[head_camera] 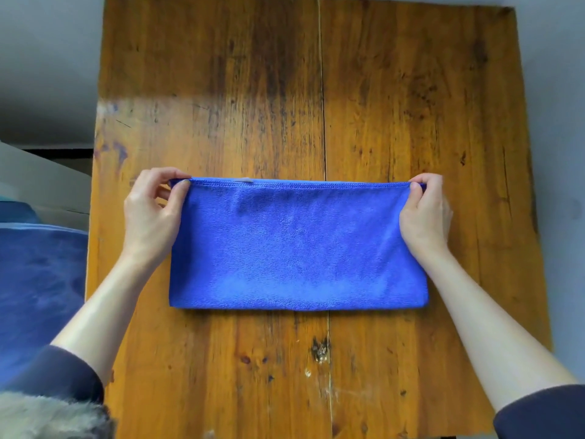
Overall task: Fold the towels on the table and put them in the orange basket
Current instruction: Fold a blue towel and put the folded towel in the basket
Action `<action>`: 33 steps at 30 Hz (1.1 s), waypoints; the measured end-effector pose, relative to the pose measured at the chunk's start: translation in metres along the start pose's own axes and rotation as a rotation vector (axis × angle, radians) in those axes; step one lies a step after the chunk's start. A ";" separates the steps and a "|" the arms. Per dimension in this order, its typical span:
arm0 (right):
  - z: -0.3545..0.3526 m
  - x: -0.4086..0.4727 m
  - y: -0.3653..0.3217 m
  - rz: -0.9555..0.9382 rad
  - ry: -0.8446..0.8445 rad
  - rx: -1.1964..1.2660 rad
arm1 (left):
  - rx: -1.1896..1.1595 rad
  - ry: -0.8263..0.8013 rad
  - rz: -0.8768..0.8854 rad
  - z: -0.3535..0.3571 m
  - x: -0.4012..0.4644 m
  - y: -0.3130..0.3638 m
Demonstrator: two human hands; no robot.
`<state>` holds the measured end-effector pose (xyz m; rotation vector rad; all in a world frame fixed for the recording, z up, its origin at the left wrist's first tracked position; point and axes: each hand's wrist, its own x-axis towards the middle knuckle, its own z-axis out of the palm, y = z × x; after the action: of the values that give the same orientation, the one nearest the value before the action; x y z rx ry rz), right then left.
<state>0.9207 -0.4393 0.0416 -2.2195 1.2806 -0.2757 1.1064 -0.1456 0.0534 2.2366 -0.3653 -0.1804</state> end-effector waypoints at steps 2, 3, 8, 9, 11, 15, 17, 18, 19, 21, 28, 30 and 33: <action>0.002 0.002 0.001 0.001 0.018 -0.006 | 0.023 0.029 -0.035 0.008 0.004 -0.006; 0.003 0.003 0.001 -0.016 0.038 -0.001 | 0.041 0.051 -0.049 0.012 0.006 -0.008; -0.003 -0.012 0.002 -0.032 0.271 0.200 | 0.263 0.167 0.053 0.016 -0.007 -0.002; -0.005 -0.021 0.002 -0.072 0.326 0.188 | 0.342 0.179 0.112 0.018 -0.016 0.002; 0.001 -0.044 -0.004 -0.262 0.353 0.053 | 0.447 0.112 0.265 0.026 -0.039 0.013; 0.043 -0.097 -0.034 -0.613 0.077 -0.195 | 0.604 -0.188 0.458 0.063 -0.077 0.025; 0.059 -0.108 -0.039 -0.656 -0.036 -0.282 | 0.657 -0.258 0.454 0.072 -0.079 0.022; 0.062 -0.105 -0.037 -0.644 -0.059 -0.321 | 0.678 -0.269 0.438 0.072 -0.076 0.019; 0.061 -0.098 -0.032 -0.615 -0.066 -0.358 | 0.696 -0.272 0.423 0.070 -0.072 0.015; 0.052 -0.081 -0.017 -0.542 -0.057 -0.398 | 0.719 -0.270 0.400 0.061 -0.062 0.005; 0.014 -0.051 0.027 -0.384 -0.120 -0.402 | 0.722 -0.256 0.278 0.029 -0.038 -0.023; 0.013 -0.051 0.024 -0.383 -0.131 -0.437 | 0.700 -0.279 0.267 0.027 -0.037 -0.023; 0.013 -0.055 0.017 -0.351 -0.133 -0.494 | 0.609 -0.308 0.259 0.024 -0.040 -0.020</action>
<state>0.8850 -0.3949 0.0265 -2.8287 0.9528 0.0724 1.0666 -0.1378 0.0229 2.7254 -0.9793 -0.3079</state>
